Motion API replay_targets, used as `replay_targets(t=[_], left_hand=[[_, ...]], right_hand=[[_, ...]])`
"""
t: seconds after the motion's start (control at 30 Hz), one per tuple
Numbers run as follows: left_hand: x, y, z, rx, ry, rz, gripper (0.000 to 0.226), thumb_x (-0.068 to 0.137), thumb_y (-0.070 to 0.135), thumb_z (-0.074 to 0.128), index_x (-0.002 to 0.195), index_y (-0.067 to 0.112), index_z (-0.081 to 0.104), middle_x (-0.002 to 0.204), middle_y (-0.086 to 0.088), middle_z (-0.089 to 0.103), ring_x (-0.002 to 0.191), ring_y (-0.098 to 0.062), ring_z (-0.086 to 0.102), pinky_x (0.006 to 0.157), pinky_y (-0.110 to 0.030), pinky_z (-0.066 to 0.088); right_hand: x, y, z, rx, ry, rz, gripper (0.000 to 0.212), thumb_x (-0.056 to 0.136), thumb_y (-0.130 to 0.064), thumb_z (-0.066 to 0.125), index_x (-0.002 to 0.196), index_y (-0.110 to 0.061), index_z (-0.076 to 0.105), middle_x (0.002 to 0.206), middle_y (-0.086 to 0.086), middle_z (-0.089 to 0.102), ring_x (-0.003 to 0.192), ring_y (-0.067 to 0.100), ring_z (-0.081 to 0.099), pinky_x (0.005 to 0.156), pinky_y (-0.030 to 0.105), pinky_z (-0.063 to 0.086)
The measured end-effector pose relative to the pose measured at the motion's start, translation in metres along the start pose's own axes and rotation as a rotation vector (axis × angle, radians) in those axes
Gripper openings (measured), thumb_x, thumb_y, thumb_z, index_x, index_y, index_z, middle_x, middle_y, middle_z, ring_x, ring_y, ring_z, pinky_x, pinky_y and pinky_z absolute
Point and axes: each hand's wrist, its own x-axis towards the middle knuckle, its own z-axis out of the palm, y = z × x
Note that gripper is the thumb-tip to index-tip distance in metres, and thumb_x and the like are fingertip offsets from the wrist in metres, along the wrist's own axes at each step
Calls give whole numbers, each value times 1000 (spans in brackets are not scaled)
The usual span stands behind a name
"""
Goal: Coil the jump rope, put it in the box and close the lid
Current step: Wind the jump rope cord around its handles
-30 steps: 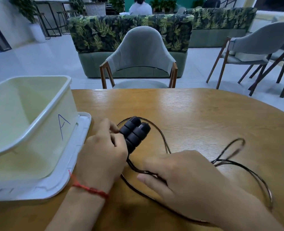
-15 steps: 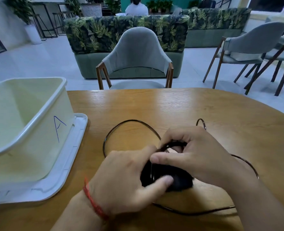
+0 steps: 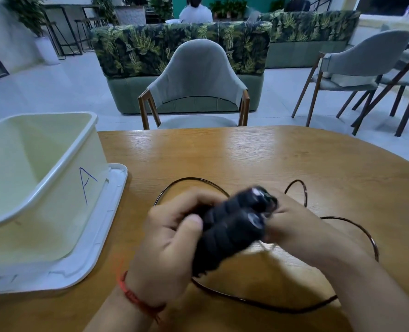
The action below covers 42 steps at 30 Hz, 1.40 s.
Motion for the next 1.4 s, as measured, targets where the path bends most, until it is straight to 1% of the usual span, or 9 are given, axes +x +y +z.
replay_targets(t=[0.1,0.2,0.37,0.47,0.6,0.83,0.9,1.13,1.4], left_hand=[[5,-4,-11,-241,233,-186,36,89,20,47,86,16,83,73,-26,72,55,-38,62,50,-44,46],[9,-6,-21,-87,308,-229,46,100,14,36,88,9,80,68,-27,68,58,-49,57,48,-37,45],[14,-14,-23,61,337,-364,40,92,23,39,86,9,76,64,-24,69,49,-28,61,39,-34,43],[15,-21,-23,283,378,-378,33,89,26,43,78,19,73,60,-17,68,49,-34,63,40,-37,47],[18,-31,-32,764,313,-465,33,98,46,43,85,31,69,68,2,69,68,-26,65,54,-35,46],[8,-19,-12,838,-104,-279,49,109,65,30,92,43,69,83,14,72,82,-6,67,68,-38,53],[6,-13,-12,809,-148,-215,58,109,65,24,89,35,70,81,10,71,80,-8,66,65,-35,50],[1,-2,-8,657,-571,37,49,92,76,63,102,30,76,84,12,73,77,-8,70,66,-35,55],[-4,-2,-3,534,-500,59,89,67,61,94,136,36,45,90,8,74,77,-11,75,66,-40,60]], right_hand=[[1,5,13,-366,73,-27,16,108,-35,64,99,-30,76,70,-13,63,66,6,53,69,32,44],[-2,4,28,-582,59,-60,28,111,-51,49,106,-32,68,78,5,66,65,16,57,60,39,43],[-5,-5,45,-902,-19,-130,38,113,-58,32,97,-29,50,73,-1,60,68,19,58,66,45,49],[-7,-10,54,-1076,-102,-173,32,114,-55,31,97,-31,45,77,-6,61,69,21,58,69,46,53],[-8,-6,52,-1250,18,-471,32,109,-49,45,84,-29,48,66,-10,54,52,17,48,45,34,36],[-4,-4,22,-1048,377,-606,27,104,-47,64,92,-27,79,78,-10,68,68,10,61,54,29,42],[-4,-3,16,-845,345,-477,26,98,-52,70,89,-30,79,75,-8,67,68,14,62,58,41,51],[-7,-3,-4,-328,49,-76,31,77,-36,98,77,-18,73,60,-5,59,57,12,51,56,29,40],[-3,-2,-1,-140,119,-81,44,76,-30,99,72,-19,57,66,1,50,58,12,42,53,21,35]])
